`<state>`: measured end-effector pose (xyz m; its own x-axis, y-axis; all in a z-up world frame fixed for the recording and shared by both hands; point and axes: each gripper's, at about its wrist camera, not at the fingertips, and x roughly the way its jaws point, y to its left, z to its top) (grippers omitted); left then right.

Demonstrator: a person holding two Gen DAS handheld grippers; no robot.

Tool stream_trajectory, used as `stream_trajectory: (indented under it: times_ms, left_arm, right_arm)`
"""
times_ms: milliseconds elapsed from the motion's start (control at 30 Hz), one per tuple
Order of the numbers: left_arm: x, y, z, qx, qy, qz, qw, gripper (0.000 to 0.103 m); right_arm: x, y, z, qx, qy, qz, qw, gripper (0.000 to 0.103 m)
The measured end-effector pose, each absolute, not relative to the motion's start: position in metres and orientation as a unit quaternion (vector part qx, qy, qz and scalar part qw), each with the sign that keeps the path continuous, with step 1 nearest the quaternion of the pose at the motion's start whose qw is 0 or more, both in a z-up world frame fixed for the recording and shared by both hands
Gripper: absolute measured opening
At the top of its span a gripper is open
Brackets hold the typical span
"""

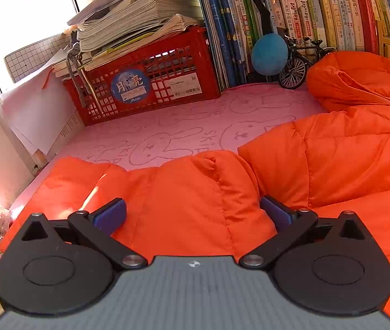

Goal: Fold clothes

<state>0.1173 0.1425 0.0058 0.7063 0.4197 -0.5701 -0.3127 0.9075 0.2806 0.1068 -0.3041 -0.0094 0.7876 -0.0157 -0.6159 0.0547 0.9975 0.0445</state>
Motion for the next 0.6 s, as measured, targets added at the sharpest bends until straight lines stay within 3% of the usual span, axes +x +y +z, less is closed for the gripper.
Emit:
stream_trajectory:
  times_ms: [167,233,333,467,600]
  left_arm:
    - [0.117,0.144,0.006,0.078,0.328,0.197,0.921,0.103]
    - [0.117,0.144,0.006,0.080,0.327,0.197,0.921,0.103]
    - [0.117,0.143,0.006,0.083,0.327,0.198,0.921,0.103]
    - [0.117,0.145,0.006,0.079,0.327,0.196,0.921,0.103]
    - [0.117,0.146,0.006,0.074,0.327,0.194,0.922,0.103]
  right_arm:
    - [0.103,-0.308,-0.007,0.040,0.318,-0.011,0.947,0.083]
    - [0.097,-0.307,0.003,0.043,0.320,-0.017,0.946,0.084]
    - [0.083,-0.296,0.038,0.065,0.302,-0.002,0.951,0.087]
    - [0.076,-0.249,0.085,0.058,0.271,0.084,0.957,0.103]
    - [0.076,-0.188,0.102,0.018,0.256,0.169,0.952,0.103]
